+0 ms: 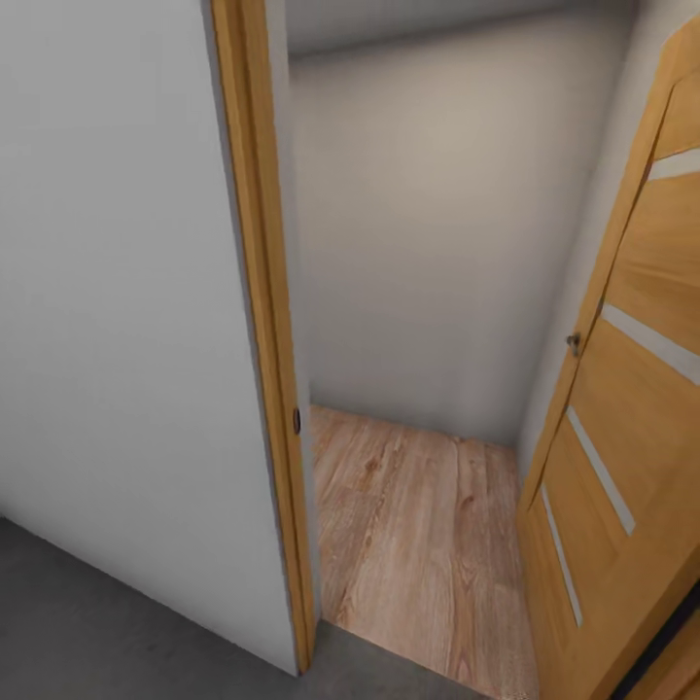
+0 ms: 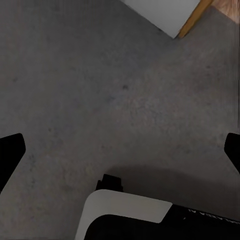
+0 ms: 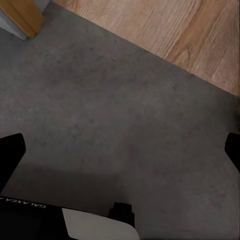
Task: Move the two storage containers from the living room to the garage. In the garage, place one container on the floor and stack the other container on top of it (either order is fine).
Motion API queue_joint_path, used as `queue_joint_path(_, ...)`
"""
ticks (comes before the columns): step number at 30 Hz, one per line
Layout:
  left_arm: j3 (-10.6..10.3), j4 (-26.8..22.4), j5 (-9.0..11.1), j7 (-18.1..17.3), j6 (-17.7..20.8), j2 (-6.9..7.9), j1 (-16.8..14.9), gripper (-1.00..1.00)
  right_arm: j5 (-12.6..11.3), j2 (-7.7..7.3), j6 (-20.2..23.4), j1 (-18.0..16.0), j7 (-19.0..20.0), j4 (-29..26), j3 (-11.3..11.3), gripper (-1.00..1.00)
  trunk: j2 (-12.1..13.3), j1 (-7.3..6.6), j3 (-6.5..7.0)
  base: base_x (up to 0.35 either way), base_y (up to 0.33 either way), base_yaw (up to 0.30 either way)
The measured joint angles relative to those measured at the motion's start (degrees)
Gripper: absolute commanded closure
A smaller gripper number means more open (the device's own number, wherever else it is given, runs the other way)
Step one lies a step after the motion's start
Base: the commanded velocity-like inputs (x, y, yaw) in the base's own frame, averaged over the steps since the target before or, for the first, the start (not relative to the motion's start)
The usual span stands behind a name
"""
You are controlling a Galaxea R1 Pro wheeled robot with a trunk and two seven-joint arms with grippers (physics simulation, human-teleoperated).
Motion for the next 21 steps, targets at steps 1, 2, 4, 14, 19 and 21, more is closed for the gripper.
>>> queue_joint_path(1, 0.0, 0.0, 0.0, 0.0, 0.0, 0.01, 0.0, -1.0, 0.0, 0.0, 0.0, 0.0, 0.0, 0.0, 0.0, -1.0, 0.0, 0.0, 0.0, 0.0, 0.0, -0.288)
queue_joint_path(2, 0.0, 0.0, -0.1, 0.0, 0.0, 0.03, 0.0, -1.0, 0.0, 0.0, 0.0, 0.0, 0.0, 0.0, 0.0, -1.0, 0.0, 0.0, 0.0, 0.0, 0.0, -0.288)
queue_joint_path(4, 0.0, 0.0, -0.1, 0.0, 0.0, 0.05, 0.0, -1.0, 0.0, 0.0, 0.0, 0.0, 0.0, 0.0, 0.0, -1.0, 0.0, 0.0, 0.0, 0.0, 0.0, -0.288)
queue_joint_path(14, 0.0, 0.0, -0.1, -0.1, 0.0, 0.02, 0.0, -1.0, 0.0, 0.0, 0.0, 0.0, 0.0, 0.0, 0.0, -1.0, 0.0, 0.0, 0.0, 0.0, 0.0, -0.289)
queue_joint_path(19, 0.0, 0.0, -0.1, -0.1, 0.0, 0.06, 0.0, -1.0, 0.0, 0.0, 0.0, 0.0, 0.0, 0.0, 0.0, -1.0, 0.0, 0.0, 0.03, 0.0, 0.0, -0.289)
queue_joint_path(21, 0.0, 0.0, -0.1, -0.1, 0.0, 0.07, 0.0, -1.0, 0.0, 0.0, 0.0, 0.0, 0.0, 0.0, 0.0, -1.0, 0.0, 0.0, 0.06, 0.0, 0.0, -0.281)
